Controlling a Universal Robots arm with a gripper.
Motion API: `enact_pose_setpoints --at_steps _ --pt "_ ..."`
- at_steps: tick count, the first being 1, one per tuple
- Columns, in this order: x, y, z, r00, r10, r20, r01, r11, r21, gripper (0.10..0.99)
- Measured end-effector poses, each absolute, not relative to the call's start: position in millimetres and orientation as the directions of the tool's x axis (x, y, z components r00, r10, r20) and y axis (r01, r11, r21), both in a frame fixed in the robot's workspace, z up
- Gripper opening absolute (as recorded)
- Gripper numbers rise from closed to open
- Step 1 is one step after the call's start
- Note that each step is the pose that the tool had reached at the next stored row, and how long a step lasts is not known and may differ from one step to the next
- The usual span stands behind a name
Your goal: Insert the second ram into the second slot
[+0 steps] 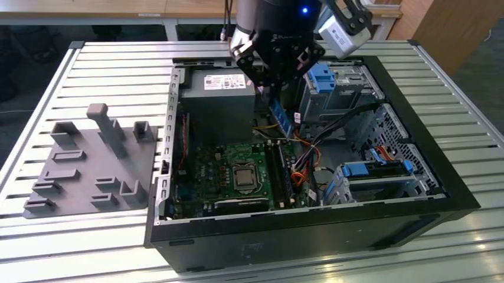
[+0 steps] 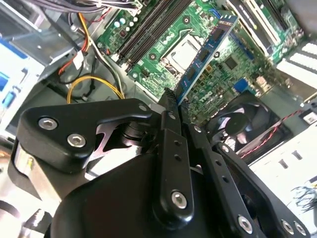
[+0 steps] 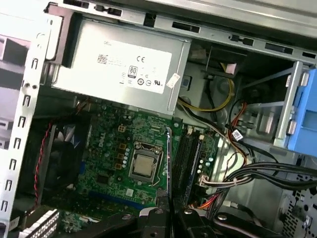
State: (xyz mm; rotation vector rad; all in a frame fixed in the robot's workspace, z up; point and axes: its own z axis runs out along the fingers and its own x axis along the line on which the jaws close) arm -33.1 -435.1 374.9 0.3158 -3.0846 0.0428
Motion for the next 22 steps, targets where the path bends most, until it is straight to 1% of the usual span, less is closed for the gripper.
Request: enact_pose_setpoints --at_steps 11,22 --pt "-33 -435 370 -0.998 -0.035 0.045 -0.036 0.999 -0.034 0.141" --pt "-33 -444 358 -0.999 -0.019 0.045 -0.02 0.999 -0.03 0.141"
